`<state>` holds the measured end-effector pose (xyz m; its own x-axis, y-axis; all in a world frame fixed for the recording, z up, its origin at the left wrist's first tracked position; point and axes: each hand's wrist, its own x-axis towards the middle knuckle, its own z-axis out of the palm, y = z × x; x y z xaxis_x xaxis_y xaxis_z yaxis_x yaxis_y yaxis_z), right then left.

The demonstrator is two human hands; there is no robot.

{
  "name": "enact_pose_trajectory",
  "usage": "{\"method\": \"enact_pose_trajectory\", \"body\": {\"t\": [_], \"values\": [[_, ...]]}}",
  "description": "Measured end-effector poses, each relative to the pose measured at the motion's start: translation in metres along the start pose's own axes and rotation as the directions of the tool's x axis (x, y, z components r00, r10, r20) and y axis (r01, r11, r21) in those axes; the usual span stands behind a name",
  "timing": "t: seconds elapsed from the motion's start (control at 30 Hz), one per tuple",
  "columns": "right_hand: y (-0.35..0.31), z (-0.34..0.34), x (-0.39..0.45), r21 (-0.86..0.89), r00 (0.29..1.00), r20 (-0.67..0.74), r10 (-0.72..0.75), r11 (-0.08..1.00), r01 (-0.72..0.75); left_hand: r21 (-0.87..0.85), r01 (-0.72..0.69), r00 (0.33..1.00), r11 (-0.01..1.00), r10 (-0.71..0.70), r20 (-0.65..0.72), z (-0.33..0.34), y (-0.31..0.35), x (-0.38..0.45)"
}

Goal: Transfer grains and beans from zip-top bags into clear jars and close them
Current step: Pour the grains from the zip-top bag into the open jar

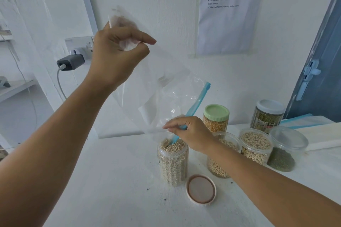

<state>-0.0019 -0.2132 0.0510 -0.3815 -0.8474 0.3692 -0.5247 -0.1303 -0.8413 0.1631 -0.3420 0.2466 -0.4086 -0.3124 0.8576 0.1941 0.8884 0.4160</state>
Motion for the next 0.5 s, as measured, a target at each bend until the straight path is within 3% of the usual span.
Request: {"method": "enact_pose_trajectory", "body": {"t": [0.3, 0.5], "values": [[-0.0014, -0.0020, -0.0003, -0.005, 1.000, -0.024, -0.019, 1.000, 0.019, 0.017, -0.005, 0.999, 1.000, 0.004, 0.048, 0.0000, -0.0001, -0.0049], [-0.0062, -0.0044, -0.0019, -0.038, 0.997, 0.075, 0.003, 0.999, 0.000, 0.054, -0.022, 0.986, 0.998, 0.013, 0.163, -0.0076, -0.0002, -0.0043]]}}
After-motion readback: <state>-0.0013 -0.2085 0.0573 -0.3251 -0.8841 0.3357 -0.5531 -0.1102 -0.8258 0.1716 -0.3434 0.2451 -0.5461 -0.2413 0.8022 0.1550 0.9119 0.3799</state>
